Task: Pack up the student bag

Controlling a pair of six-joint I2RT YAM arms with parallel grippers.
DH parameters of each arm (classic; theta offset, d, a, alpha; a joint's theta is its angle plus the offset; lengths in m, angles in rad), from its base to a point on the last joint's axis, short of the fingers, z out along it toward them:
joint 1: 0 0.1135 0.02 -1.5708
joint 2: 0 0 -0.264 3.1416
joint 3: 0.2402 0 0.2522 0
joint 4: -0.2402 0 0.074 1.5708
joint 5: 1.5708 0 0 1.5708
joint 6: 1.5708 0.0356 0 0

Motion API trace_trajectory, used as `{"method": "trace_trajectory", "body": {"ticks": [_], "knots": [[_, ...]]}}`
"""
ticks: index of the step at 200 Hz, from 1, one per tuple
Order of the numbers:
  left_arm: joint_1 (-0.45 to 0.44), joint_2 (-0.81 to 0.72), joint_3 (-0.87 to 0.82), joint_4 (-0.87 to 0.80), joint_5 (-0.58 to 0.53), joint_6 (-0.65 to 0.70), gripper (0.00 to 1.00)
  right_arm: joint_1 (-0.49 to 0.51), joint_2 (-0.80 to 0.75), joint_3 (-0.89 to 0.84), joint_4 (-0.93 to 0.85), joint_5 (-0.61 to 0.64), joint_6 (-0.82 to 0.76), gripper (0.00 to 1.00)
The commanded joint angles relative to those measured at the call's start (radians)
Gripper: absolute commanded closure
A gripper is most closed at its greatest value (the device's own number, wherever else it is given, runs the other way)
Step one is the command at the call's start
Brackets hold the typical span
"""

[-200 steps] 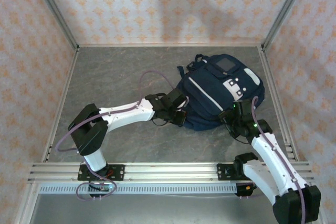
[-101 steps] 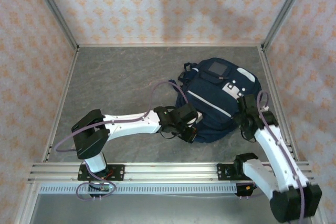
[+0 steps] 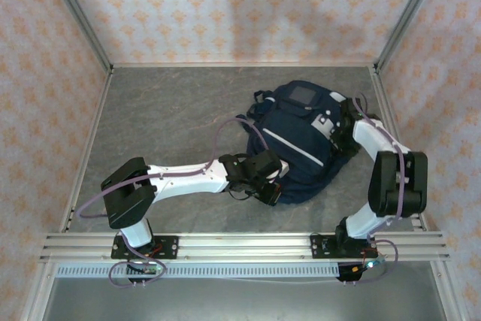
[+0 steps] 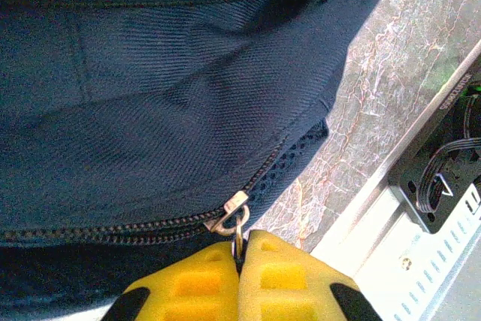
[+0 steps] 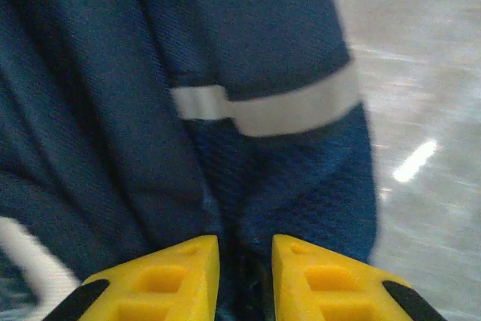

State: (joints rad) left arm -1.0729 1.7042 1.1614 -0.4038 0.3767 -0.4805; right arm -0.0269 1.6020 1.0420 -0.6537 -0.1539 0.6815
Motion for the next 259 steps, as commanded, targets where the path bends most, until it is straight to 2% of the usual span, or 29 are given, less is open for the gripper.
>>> {"method": "trace_trajectory", "body": {"ticks": [1, 17, 32, 42, 70, 91, 109, 131, 159, 180, 213, 259], "knots": [[-0.011, -0.013, 0.015, -0.012, -0.018, -0.011, 1.0, 0.093, 0.05, 0.127, 0.223, -0.28, -0.051, 0.73], [-0.007, -0.007, 0.03, -0.032, -0.052, -0.01, 1.0, 0.113, 0.034, 0.149, 0.201, -0.259, -0.028, 0.69], [-0.001, -0.006, 0.029, -0.03, -0.064, -0.018, 1.0, 0.114, -0.042, 0.084, 0.256, -0.275, -0.003, 0.62], [0.003, -0.005, 0.025, -0.026, -0.069, -0.025, 1.0, 0.113, -0.094, 0.047, 0.249, -0.273, -0.003, 0.6], [0.017, 0.004, 0.021, -0.027, -0.082, -0.031, 1.0, 0.13, -0.24, -0.026, 0.04, -0.214, 0.006, 0.61], [0.031, 0.001, 0.005, -0.013, -0.078, -0.043, 1.0, 0.176, -0.4, -0.138, -0.048, -0.194, 0.084, 0.6], [0.036, -0.003, -0.007, -0.002, -0.078, -0.048, 1.0, 0.246, -0.559, -0.27, -0.003, -0.259, 0.184, 0.53], [0.04, -0.002, -0.011, 0.003, -0.076, -0.047, 1.0, 0.336, -0.682, -0.377, 0.064, -0.28, 0.31, 0.47], [0.039, -0.002, -0.006, 0.003, -0.077, -0.047, 1.0, 0.411, -0.708, -0.456, 0.139, -0.279, 0.415, 0.45], [0.04, 0.002, 0.0, 0.003, -0.076, -0.048, 1.0, 0.446, -0.698, -0.478, 0.144, -0.25, 0.434, 0.45], [0.04, -0.005, -0.002, 0.0, -0.078, -0.062, 1.0, 0.453, -0.677, -0.523, 0.169, -0.207, 0.452, 0.48], [0.042, -0.031, -0.038, 0.008, -0.078, -0.085, 1.0, 0.453, -0.597, -0.508, 0.183, -0.121, 0.389, 0.75]]}}
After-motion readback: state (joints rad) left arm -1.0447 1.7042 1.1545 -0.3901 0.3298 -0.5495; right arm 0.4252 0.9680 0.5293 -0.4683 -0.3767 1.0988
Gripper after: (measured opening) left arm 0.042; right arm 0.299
